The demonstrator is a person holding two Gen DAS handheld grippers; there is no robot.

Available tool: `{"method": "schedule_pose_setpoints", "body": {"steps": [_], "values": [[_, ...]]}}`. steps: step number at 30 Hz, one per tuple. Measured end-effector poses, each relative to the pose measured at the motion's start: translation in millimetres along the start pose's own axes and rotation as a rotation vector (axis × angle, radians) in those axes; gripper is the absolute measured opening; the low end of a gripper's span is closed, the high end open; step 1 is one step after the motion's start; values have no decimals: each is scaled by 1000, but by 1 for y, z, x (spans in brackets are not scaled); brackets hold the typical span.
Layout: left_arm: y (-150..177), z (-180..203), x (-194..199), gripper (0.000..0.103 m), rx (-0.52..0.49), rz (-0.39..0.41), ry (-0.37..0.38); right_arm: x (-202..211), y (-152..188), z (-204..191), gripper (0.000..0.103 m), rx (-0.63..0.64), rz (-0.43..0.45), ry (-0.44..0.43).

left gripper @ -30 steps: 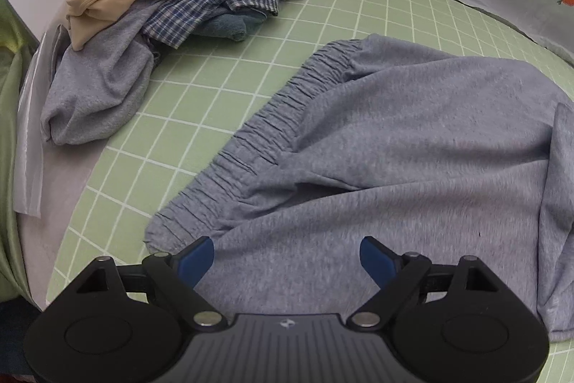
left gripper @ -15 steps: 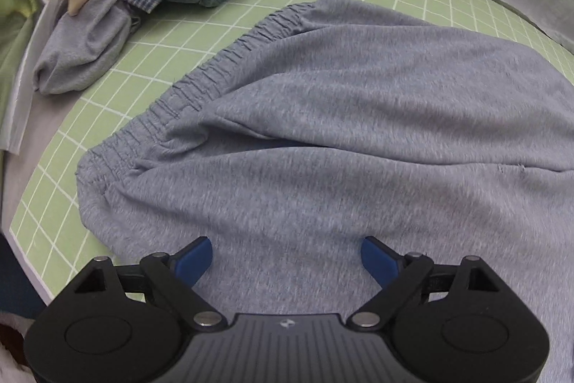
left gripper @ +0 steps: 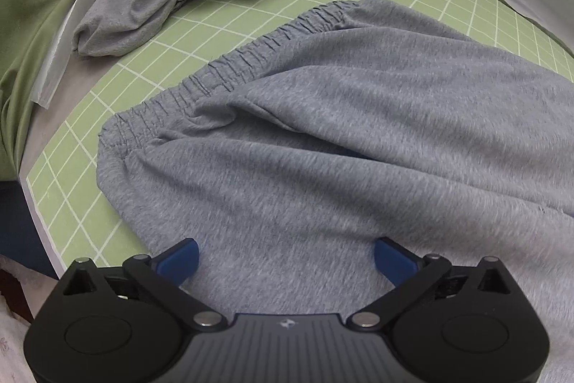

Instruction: Fold clothes

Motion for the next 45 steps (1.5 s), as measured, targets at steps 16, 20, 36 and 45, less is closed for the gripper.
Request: {"method": "schedule_pose_setpoints", "body": {"steps": [16,20,36,45], "values": [[-4,5,0,103,-34,-46,-41,-40,84,61,103,-216,-218,81],[-3,4,0,103,-23,-52,-35,-47,68,63,99,-171,-168,83],[3,2,0,103,47,-59,-35,-90,48,81,28,-243,-216,19],[3,2,-1,103,63,-67,-32,-78,-1,61,4,-150,-95,-40]]}}
Point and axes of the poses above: each gripper's, at about its wrist camera, not at the fingertips, and x roughly against the way its jaws point, z to its right, y to its underside, the point moved 10 cm from there along -x, roughly the way its jaws point, and after that the axes turned 11 degrees about -x, right-handed, at the moved point
